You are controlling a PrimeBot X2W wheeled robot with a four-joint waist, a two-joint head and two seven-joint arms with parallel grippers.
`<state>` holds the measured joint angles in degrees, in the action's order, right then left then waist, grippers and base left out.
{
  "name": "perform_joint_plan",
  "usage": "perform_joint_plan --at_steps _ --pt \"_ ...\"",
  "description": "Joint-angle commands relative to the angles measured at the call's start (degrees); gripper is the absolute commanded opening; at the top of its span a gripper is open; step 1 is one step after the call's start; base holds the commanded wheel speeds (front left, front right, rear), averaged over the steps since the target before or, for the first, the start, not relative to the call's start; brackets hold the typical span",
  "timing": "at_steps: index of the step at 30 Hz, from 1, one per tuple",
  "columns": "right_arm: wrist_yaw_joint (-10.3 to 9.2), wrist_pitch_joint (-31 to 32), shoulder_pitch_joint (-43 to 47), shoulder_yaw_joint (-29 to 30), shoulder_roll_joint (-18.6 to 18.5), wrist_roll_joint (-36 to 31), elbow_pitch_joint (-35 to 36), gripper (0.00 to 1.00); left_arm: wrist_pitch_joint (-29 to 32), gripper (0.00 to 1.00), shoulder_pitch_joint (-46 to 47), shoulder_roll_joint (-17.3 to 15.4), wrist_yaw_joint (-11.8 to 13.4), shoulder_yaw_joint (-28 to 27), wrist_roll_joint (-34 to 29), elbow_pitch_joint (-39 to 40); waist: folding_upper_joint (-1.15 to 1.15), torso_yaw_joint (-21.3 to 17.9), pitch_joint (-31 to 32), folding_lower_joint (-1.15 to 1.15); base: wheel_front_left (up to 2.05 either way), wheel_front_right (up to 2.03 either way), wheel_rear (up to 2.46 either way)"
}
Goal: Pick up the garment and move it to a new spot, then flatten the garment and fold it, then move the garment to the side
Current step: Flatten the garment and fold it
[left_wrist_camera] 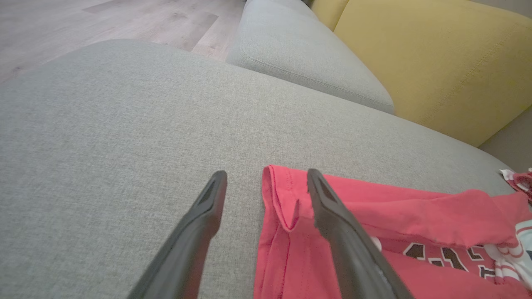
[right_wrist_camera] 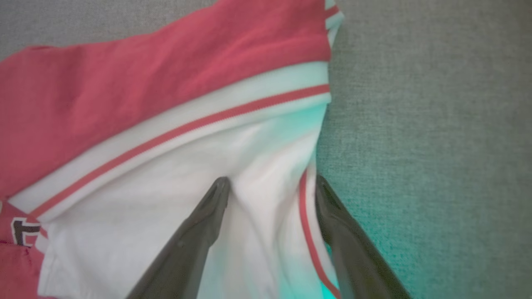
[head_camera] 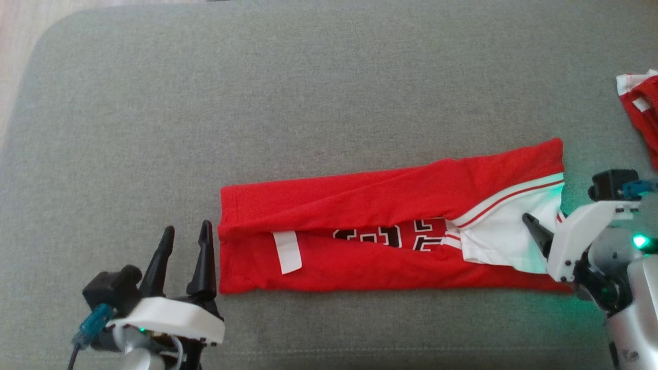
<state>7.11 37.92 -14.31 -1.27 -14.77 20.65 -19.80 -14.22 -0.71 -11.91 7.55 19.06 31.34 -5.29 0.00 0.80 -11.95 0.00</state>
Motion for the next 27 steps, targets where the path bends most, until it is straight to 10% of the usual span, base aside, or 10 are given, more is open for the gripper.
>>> perform_joint_plan --at_steps 1,3,7,27 --pt "0.37 0.6 -1.5 -1.6 -0.7 0.3 0.9 1.00 -0.6 1.00 2.2 -0.2 -0.1 -2.6 -0.5 1.6 0.00 0.0 -0.1 0.00 0.00 0.00 0.00" --pt "0.37 1.0 -2.0 -2.5 -0.8 0.8 0.4 0.49 -0.6 1.00 2.3 -0.3 -0.1 -2.7 -0.5 1.5 0.00 0.0 -0.3 0.00 0.00 0.00 0.00" --pt "0.37 0.0 -3.0 -3.9 -1.0 1.8 -0.2 0.00 -0.6 1.00 2.5 -0.4 -0.1 -2.8 -0.6 1.4 0.00 -0.1 -0.5 0.00 0.00 0.00 0.00" --pt "0.37 -2.6 0.4 3.8 -6.0 1.2 10.9 0.00 -0.7 1.00 2.8 -0.9 0.2 -2.8 -0.8 1.4 0.00 -4.7 1.4 0.00 0.00 0.00 0.00"
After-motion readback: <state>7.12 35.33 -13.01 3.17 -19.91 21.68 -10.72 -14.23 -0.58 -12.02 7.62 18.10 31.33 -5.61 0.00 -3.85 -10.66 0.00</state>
